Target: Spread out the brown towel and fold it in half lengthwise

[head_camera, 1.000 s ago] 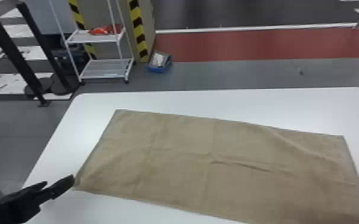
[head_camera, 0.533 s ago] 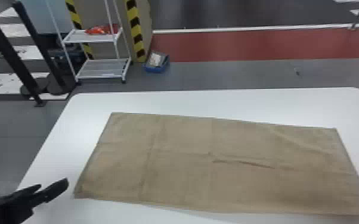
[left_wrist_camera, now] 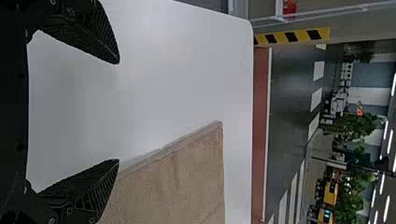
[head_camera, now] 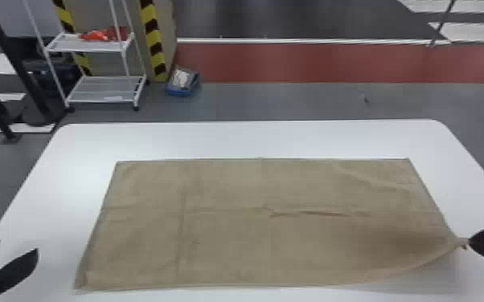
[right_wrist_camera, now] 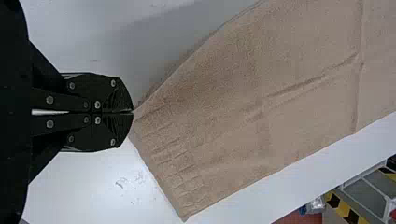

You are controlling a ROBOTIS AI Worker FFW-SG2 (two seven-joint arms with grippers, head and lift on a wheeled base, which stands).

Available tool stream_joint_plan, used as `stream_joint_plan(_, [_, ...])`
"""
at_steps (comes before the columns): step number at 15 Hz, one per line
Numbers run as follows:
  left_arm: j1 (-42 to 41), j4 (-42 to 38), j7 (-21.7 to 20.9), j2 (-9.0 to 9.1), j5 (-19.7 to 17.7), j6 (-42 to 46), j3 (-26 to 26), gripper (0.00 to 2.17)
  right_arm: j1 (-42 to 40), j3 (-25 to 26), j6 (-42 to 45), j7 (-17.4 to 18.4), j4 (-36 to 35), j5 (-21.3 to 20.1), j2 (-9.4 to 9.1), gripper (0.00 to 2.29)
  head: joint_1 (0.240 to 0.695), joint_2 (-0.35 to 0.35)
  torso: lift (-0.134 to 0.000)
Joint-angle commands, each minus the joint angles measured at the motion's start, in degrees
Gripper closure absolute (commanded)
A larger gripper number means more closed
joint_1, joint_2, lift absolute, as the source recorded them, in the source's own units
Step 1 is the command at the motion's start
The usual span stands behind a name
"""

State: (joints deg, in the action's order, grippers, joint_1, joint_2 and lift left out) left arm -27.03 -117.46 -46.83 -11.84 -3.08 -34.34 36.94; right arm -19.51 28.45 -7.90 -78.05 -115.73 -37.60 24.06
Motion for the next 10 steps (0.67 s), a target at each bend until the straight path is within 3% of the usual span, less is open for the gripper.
stream_joint_plan(1, [-4.4, -0.2, 0.6, -1.87, 5.8, 10.8, -0.4, 0.11, -0.3, -0.6, -0.5, -0.3, 0.1, -0.8, -0.25, 1.81, 0.695, 0.023, -0.125])
stream_joint_plan(4, [-9.5, -4.5, -0.3, -4.59, 11.8, 17.1, -1.8, 0.14, -0.4, -0.6, -0.3, -0.3, 0.9, -0.9, -0.16, 1.81, 0.695, 0.057, -0.125])
stream_joint_plan(7, [-12.3, -10.2, -4.3, -6.0, 18.1, 18.9, -5.0, 0.21, 0.5, -0.6, -0.5, -0.3, 2.9, -0.5, -0.25, 1.81, 0.695, 0.009, -0.125])
stream_joint_plan(10, [-13.3, -12.4, -8.6, -7.76, 25.6, 21.7, -11.8, 0.28, 0.5, -0.9, -0.9, -0.3, 3.2, -0.8, -0.77, 1.81, 0.695, -0.057, -0.125])
